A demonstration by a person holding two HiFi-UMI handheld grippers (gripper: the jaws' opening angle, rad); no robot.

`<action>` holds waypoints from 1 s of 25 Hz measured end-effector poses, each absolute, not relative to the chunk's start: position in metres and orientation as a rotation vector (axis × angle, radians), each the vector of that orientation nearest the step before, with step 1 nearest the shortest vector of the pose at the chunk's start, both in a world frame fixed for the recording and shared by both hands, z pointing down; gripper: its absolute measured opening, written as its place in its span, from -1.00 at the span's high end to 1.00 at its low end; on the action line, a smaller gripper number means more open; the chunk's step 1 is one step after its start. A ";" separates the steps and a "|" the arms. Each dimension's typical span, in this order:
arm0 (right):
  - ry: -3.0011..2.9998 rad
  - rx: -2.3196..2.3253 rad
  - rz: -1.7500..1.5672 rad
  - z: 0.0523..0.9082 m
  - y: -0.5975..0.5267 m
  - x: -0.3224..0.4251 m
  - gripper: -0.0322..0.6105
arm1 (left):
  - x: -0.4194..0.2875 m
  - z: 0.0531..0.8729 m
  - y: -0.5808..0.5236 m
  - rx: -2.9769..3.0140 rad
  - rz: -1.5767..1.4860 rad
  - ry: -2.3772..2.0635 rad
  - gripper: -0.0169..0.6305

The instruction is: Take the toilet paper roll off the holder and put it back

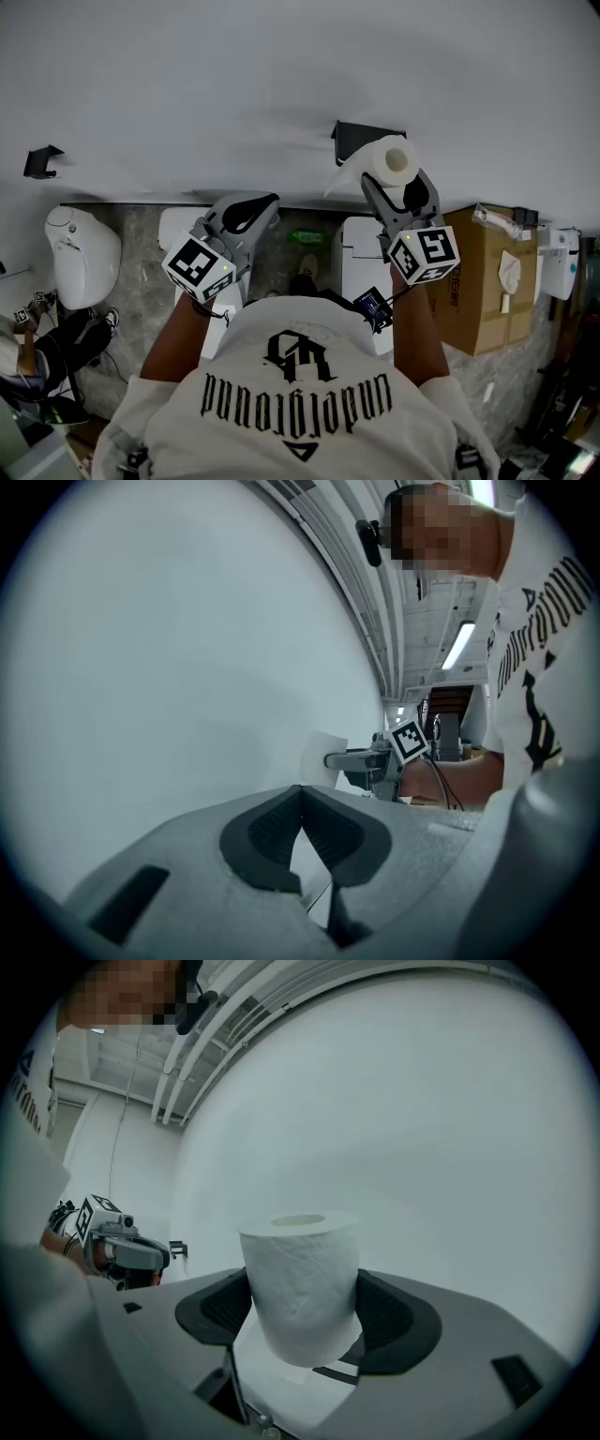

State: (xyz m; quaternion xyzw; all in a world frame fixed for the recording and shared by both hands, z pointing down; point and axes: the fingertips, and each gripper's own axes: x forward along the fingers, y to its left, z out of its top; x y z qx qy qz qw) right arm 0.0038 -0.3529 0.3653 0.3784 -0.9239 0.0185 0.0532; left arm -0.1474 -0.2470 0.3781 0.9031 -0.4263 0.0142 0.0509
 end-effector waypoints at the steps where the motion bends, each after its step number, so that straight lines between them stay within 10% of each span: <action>1: -2.805 1.148 0.060 0.368 -0.358 0.003 -0.10 | -0.148 0.379 -0.251 2.743 0.042 -1.297 0.91; 25: -2.732 1.090 0.159 0.429 -0.443 -0.004 -0.10 | -0.138 0.412 -0.326 2.635 0.033 -1.299 0.91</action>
